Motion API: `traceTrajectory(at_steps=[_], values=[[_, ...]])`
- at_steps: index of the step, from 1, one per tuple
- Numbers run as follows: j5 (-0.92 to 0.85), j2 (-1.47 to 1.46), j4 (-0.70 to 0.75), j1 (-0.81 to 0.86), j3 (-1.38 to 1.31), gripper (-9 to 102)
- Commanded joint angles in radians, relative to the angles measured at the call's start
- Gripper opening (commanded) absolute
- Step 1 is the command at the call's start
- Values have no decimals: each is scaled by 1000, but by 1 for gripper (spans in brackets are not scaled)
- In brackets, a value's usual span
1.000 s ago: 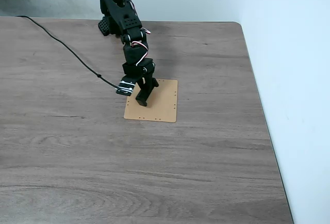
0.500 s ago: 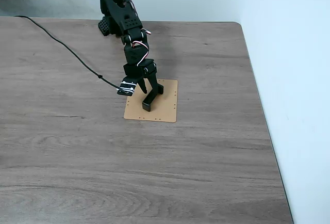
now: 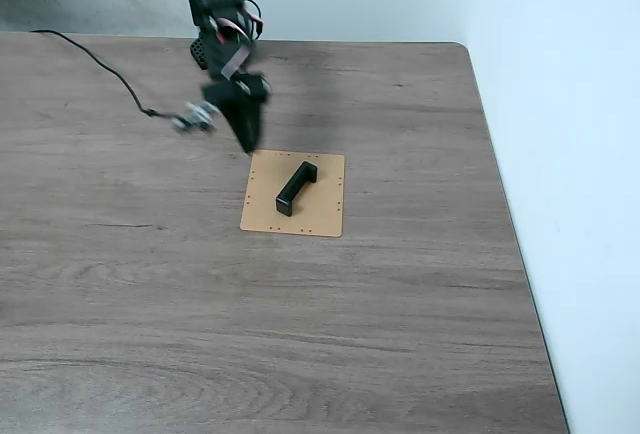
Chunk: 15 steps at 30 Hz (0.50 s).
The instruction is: Grasp a black block and then place it on the board.
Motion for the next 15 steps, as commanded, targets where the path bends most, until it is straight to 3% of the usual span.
traceTrajectory(at_steps=[1, 6, 15], values=[[21, 172, -17, 57, 156, 0], [-104, 393, 20, 118, 425, 0], [161, 805, 28, 156, 845, 0]])
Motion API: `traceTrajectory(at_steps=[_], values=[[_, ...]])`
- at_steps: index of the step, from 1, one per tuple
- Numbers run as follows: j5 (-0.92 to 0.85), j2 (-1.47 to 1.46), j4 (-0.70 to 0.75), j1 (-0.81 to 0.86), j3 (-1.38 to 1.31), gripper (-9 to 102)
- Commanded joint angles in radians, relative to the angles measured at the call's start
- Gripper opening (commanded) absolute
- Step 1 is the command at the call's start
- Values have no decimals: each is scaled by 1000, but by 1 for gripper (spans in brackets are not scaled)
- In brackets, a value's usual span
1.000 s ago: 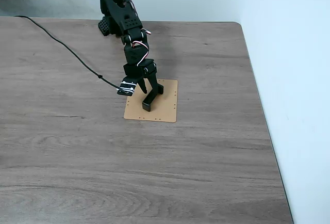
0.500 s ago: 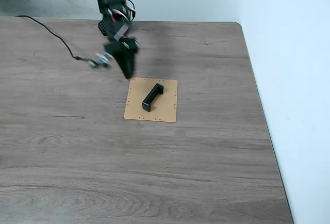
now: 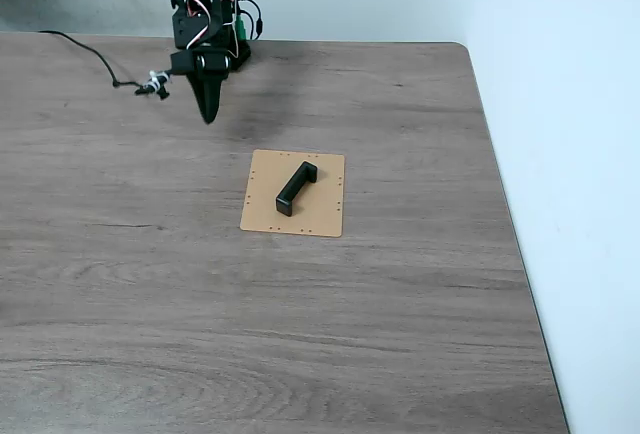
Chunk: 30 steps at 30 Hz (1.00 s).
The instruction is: Grasp a black block and then place it on the board.
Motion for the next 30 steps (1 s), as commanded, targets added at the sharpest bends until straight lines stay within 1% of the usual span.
traceTrajectory(at_steps=[1, 4, 6, 8, 15, 18, 30], values=[[100, 161, 37, 11, 115, 0], [245, 272, 77, 40, 210, 0], [313, 336, 124, 52, 264, 0], [356, 405, 163, 63, 321, 0], [489, 657, 179, 80, 502, 0], [561, 732, 215, 77, 538, 0], [528, 966, 258, 87, 724, 0]])
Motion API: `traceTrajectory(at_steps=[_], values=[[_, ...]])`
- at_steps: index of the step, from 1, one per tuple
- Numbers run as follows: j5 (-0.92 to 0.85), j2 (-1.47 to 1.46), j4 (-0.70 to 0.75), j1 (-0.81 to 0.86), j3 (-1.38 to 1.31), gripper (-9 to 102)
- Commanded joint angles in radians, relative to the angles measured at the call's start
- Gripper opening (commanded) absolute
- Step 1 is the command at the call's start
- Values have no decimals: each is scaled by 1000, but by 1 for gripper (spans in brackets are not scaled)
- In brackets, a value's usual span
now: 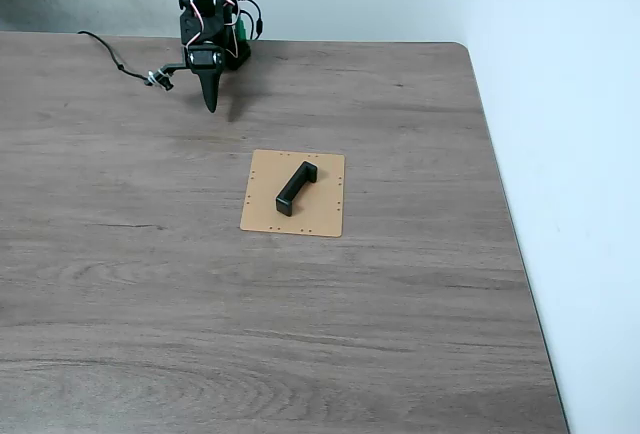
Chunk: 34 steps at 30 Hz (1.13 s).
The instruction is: Grasp a black block and then place it on the board.
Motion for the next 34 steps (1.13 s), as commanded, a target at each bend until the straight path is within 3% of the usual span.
traceTrajectory(at_steps=[1, 34], values=[[-12, 40, 23, 20, 9, 0], [-26, 41, 17, 18, 11, 0]])
